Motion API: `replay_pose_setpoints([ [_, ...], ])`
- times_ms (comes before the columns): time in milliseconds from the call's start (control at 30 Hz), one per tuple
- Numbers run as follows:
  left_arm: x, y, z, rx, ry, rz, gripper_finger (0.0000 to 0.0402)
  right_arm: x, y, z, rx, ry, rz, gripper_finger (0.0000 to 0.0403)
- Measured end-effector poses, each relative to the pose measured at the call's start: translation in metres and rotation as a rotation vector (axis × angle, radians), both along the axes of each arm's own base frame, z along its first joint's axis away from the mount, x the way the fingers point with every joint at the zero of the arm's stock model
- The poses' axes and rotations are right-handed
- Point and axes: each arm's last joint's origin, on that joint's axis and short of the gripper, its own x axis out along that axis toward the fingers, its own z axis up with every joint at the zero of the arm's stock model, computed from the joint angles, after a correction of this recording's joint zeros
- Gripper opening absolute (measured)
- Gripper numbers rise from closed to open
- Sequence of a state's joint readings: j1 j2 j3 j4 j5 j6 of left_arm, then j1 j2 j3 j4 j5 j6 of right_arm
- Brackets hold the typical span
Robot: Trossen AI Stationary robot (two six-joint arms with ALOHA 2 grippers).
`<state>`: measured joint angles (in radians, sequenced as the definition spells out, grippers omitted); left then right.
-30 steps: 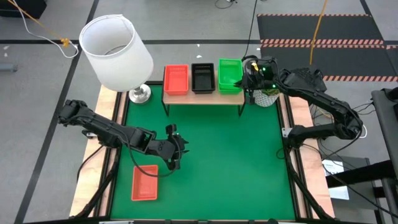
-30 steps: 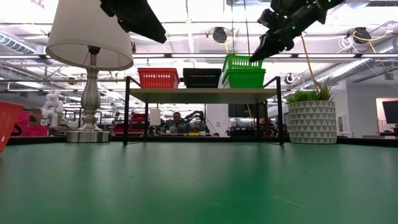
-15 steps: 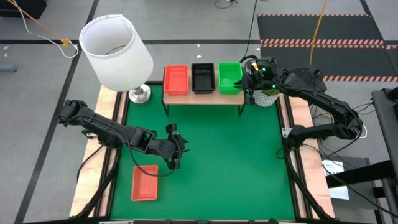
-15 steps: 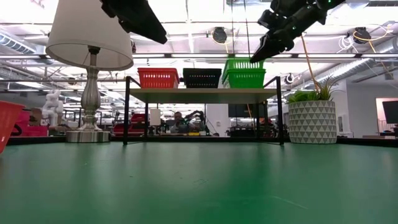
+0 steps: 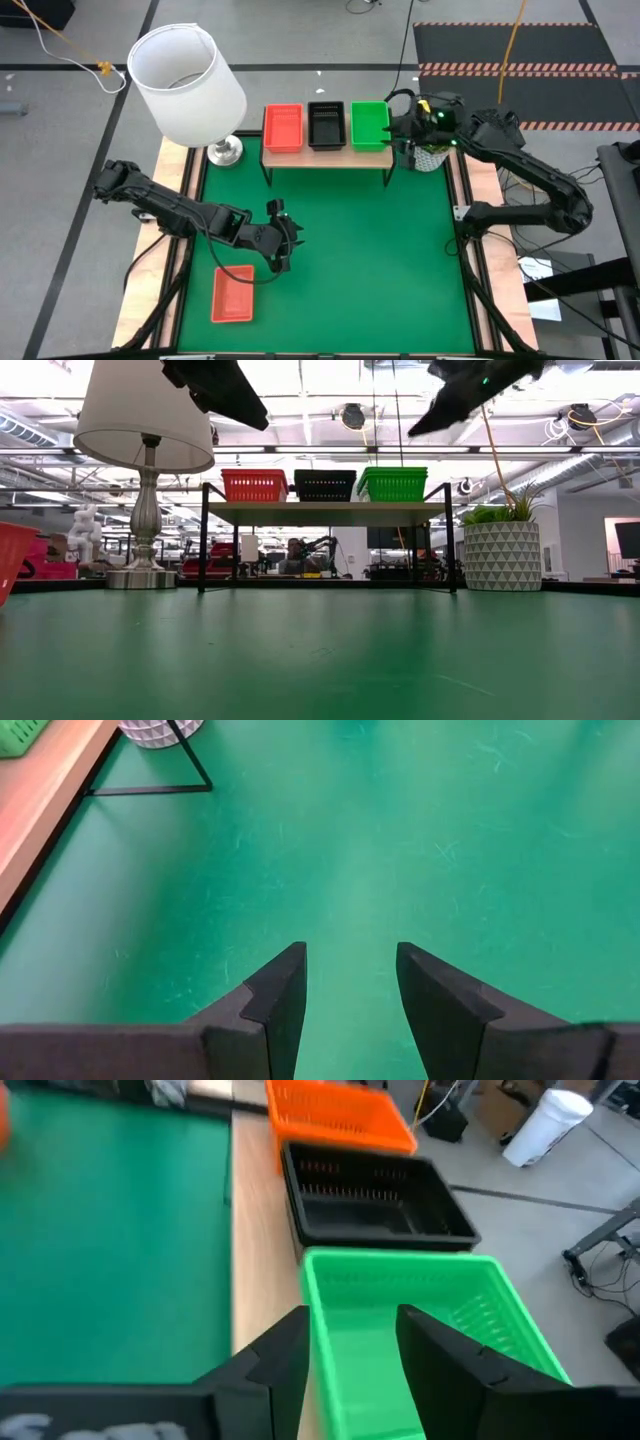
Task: Stack baskets on shelf by color
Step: Stack the orange basket into the orange basket on the shelf
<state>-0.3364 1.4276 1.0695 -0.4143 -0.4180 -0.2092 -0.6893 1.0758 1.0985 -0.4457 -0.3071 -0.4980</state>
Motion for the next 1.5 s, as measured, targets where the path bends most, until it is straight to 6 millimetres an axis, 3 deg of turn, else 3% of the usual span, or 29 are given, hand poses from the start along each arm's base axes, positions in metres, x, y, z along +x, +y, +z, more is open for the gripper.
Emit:
replay_pose_setpoints([
  [200, -0.003, -0.009, 0.000, -0.002, 0.004, -0.029, 0.0157, -0.017, 0.040, 0.018, 0.135, -0.091, 0.027, 0.0148],
  [333, -0.014, -0.028, -0.003, -0.037, 0.041, -0.062, 0.0156, -0.026, 0.074, 0.019, 0.248, -0.105, 0.107, 0.0148],
  [600, -0.058, -0.082, -0.012, -0.186, 0.144, -0.059, 0.0156, -0.037, 0.127, -0.024, 0.360, -0.106, 0.138, 0.0148],
  [833, -0.097, -0.130, -0.031, -0.294, 0.236, -0.023, 0.0156, -0.024, 0.160, -0.074, 0.384, -0.149, 0.219, 0.0148],
  [1067, -0.116, -0.162, -0.060, -0.459, 0.397, 0.095, 0.0156, -0.017, 0.178, -0.096, 0.351, -0.109, 0.245, 0.0148],
  [1200, -0.123, -0.173, -0.079, -0.485, 0.515, 0.144, 0.0148, -0.017, 0.183, -0.095, 0.350, -0.117, 0.280, 0.0148],
  [1333, -0.125, -0.178, -0.095, -0.448, 0.587, 0.151, 0.0123, -0.017, 0.185, -0.095, 0.334, -0.115, 0.300, 0.0148],
  [1500, -0.125, -0.176, -0.099, -0.396, 0.600, 0.138, 0.0070, -0.017, 0.185, -0.094, 0.330, -0.115, 0.303, 0.0148],
])
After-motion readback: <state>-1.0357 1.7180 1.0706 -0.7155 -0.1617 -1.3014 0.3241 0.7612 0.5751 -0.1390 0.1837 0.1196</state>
